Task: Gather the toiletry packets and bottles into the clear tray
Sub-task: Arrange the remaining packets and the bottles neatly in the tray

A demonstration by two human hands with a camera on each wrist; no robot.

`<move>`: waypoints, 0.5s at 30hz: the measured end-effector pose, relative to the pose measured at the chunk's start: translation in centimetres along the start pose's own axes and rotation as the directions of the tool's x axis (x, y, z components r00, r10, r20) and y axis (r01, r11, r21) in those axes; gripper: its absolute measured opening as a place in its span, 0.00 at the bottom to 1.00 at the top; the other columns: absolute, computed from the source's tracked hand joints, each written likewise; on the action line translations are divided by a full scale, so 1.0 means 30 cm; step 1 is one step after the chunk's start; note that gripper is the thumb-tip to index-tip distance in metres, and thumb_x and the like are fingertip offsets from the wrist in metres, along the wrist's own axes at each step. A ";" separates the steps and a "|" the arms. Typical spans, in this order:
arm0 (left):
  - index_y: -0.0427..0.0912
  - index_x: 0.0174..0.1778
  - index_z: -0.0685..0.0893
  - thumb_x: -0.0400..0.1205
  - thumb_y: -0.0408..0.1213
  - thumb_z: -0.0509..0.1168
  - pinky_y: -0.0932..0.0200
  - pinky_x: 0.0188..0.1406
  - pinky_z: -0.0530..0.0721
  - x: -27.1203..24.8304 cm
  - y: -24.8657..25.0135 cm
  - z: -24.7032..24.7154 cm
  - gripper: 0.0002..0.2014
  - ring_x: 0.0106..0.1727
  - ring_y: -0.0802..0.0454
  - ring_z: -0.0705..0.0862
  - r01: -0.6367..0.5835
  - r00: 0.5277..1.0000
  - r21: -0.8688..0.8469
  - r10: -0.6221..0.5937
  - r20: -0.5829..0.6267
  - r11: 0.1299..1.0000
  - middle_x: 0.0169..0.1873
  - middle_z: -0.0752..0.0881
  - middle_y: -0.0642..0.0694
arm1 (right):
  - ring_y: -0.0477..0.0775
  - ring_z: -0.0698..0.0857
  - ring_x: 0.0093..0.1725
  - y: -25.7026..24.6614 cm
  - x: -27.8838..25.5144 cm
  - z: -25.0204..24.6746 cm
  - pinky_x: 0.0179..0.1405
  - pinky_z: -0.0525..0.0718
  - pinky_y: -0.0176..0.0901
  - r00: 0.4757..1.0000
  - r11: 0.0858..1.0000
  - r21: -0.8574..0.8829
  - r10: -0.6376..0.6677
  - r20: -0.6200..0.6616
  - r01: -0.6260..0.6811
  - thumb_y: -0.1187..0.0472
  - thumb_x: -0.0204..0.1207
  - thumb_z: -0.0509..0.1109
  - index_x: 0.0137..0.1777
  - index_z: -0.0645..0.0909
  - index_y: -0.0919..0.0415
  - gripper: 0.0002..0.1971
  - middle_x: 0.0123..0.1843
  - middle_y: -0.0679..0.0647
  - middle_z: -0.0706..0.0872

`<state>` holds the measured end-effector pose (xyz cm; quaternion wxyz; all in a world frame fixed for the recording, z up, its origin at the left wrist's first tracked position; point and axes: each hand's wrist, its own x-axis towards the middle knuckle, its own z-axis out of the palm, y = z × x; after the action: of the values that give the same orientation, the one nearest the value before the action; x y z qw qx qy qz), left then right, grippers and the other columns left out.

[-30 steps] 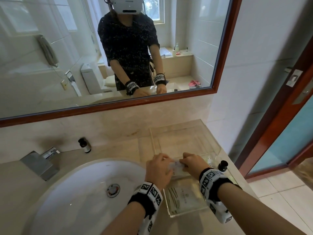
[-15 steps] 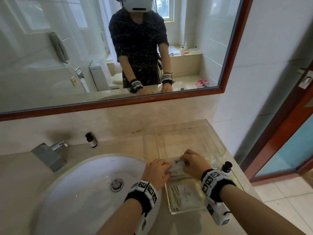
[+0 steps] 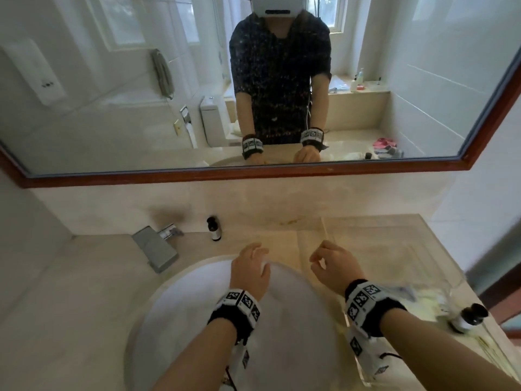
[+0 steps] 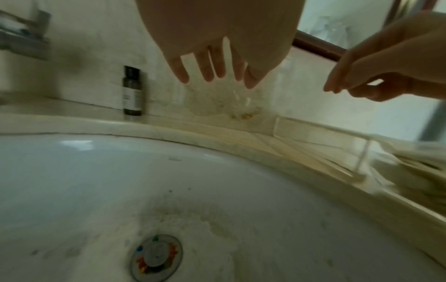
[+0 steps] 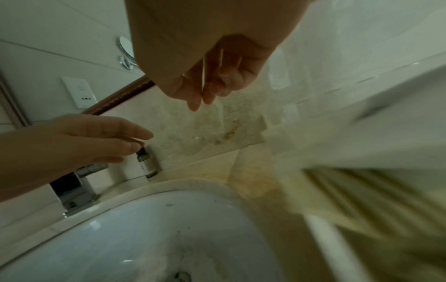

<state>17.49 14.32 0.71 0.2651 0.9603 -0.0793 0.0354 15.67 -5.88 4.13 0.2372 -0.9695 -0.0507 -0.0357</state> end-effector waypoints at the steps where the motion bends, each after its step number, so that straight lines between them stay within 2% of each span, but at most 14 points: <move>1: 0.48 0.71 0.73 0.83 0.38 0.60 0.49 0.77 0.67 0.025 -0.029 -0.018 0.19 0.79 0.48 0.65 0.057 0.997 0.005 -0.057 -0.049 0.998 0.78 0.66 0.46 | 0.54 0.82 0.39 -0.022 0.014 0.013 0.39 0.80 0.44 1.000 1.000 0.014 -0.017 -0.010 0.017 0.60 0.76 0.67 0.46 0.87 0.59 0.08 0.50 0.52 0.85; 3: 0.49 0.74 0.70 0.83 0.38 0.60 0.44 0.78 0.67 0.079 -0.075 -0.058 0.21 0.81 0.43 0.61 0.198 0.974 0.016 -0.195 -0.119 0.980 0.80 0.61 0.42 | 0.49 0.76 0.34 -0.061 0.034 0.042 0.34 0.73 0.36 0.998 0.997 0.052 -0.054 -0.029 0.055 0.62 0.75 0.68 0.45 0.87 0.61 0.07 0.48 0.53 0.86; 5: 0.50 0.76 0.67 0.83 0.38 0.60 0.42 0.79 0.65 0.140 -0.132 -0.086 0.24 0.82 0.39 0.57 0.349 0.929 -0.020 -0.349 -0.123 0.937 0.82 0.55 0.39 | 0.47 0.74 0.33 -0.099 0.052 0.078 0.32 0.70 0.32 0.996 0.993 0.086 -0.083 -0.035 0.085 0.64 0.74 0.69 0.44 0.88 0.62 0.06 0.47 0.53 0.86; 8: 0.50 0.79 0.63 0.83 0.40 0.60 0.43 0.82 0.60 0.213 -0.224 -0.108 0.27 0.83 0.39 0.50 0.516 0.853 -0.106 -0.521 -0.030 0.850 0.83 0.47 0.39 | 0.47 0.75 0.33 -0.140 0.071 0.131 0.35 0.73 0.37 0.998 0.991 0.114 -0.068 -0.002 0.068 0.63 0.75 0.68 0.45 0.87 0.60 0.06 0.48 0.51 0.85; 10: 0.51 0.79 0.64 0.81 0.39 0.62 0.44 0.82 0.59 0.261 -0.283 -0.101 0.28 0.82 0.37 0.53 0.527 0.847 -0.129 -0.532 -0.010 0.840 0.82 0.51 0.37 | 0.47 0.75 0.33 -0.159 0.077 0.162 0.35 0.73 0.38 0.999 0.992 0.115 -0.048 0.017 0.045 0.62 0.76 0.67 0.46 0.86 0.59 0.06 0.48 0.48 0.83; 12: 0.48 0.76 0.69 0.80 0.35 0.63 0.43 0.80 0.62 0.306 -0.332 -0.076 0.26 0.80 0.35 0.59 0.480 0.875 -0.135 -0.485 0.001 0.867 0.80 0.59 0.34 | 0.47 0.74 0.32 -0.174 0.078 0.186 0.35 0.76 0.40 0.999 0.990 0.134 -0.040 0.032 0.035 0.62 0.76 0.66 0.46 0.86 0.58 0.07 0.46 0.46 0.80; 15: 0.42 0.72 0.75 0.79 0.33 0.63 0.41 0.71 0.72 0.353 -0.388 -0.030 0.22 0.73 0.32 0.69 0.367 0.930 -0.100 -0.367 0.020 0.925 0.76 0.66 0.31 | 0.48 0.74 0.32 -0.179 0.078 0.214 0.37 0.79 0.45 0.999 0.991 0.131 -0.014 0.050 0.007 0.61 0.77 0.66 0.47 0.86 0.58 0.07 0.49 0.49 0.82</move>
<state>29.87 23.23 -3.20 0.3159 0.9433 0.0997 -0.0192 17.67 2.03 1.12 0.2989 -0.9521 -0.0640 -0.0087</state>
